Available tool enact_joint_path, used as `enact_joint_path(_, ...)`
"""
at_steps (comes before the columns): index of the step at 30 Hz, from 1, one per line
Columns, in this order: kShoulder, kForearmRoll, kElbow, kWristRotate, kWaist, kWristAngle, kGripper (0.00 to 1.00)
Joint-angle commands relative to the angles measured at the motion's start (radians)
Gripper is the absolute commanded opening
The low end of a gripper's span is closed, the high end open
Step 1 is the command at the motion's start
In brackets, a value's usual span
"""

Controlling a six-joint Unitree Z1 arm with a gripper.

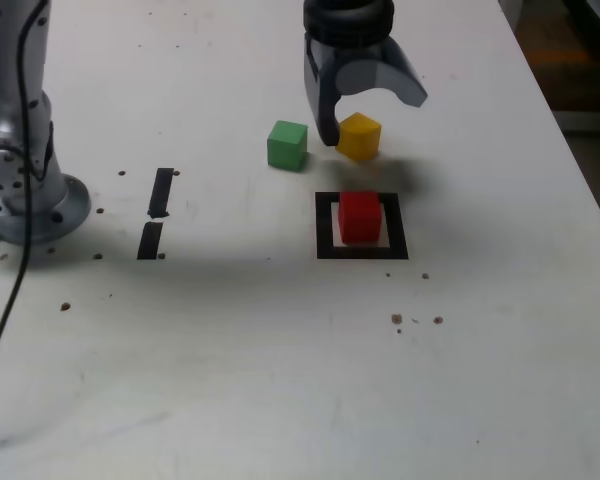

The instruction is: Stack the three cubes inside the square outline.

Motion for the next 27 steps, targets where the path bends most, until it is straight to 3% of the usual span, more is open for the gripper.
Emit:
enact_joint_path(1, 0.016, 0.003, -0.008, 0.014, 0.023, -0.004, 1.0)
enact_joint_path(27, 0.108, -0.001, -0.034, 0.036, 0.085, -0.039, 0.97)
